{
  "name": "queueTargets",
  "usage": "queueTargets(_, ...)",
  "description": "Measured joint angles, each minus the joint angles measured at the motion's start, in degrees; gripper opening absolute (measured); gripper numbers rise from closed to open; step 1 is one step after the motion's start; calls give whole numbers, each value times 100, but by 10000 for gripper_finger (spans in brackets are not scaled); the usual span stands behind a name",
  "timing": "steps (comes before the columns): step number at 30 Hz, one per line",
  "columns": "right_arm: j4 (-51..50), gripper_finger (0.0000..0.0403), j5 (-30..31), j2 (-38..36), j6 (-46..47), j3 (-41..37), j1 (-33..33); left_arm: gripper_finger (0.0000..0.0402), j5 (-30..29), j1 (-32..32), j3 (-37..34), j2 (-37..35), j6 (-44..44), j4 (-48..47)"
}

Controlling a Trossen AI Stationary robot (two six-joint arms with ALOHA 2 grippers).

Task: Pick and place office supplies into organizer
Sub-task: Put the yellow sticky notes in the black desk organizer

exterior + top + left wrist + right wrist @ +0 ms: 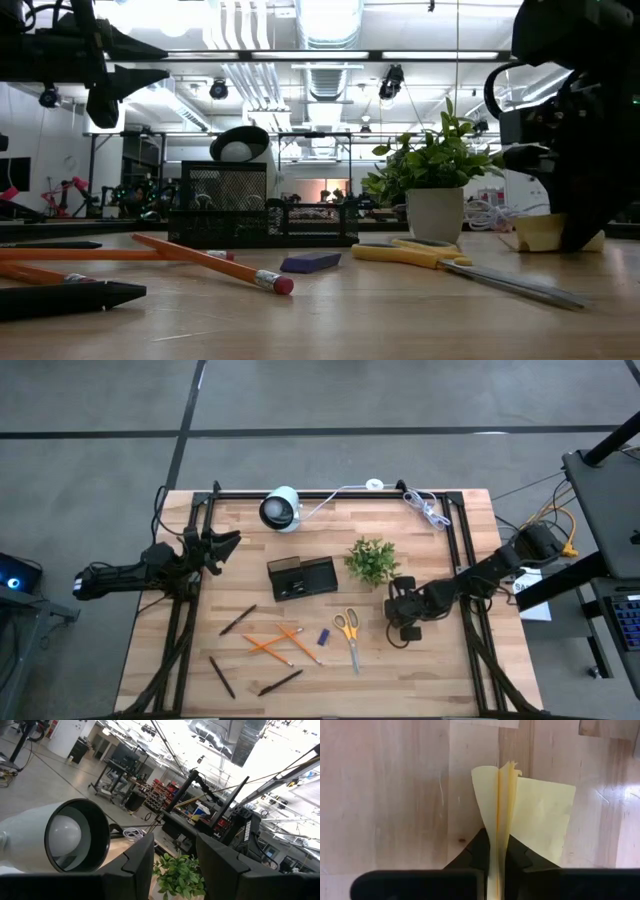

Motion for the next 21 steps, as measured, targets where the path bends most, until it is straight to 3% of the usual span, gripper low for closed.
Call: queueTargets(21,-9,11,-212,-22,-144,1623,24,132,0,-1,0,-2,-11,0)
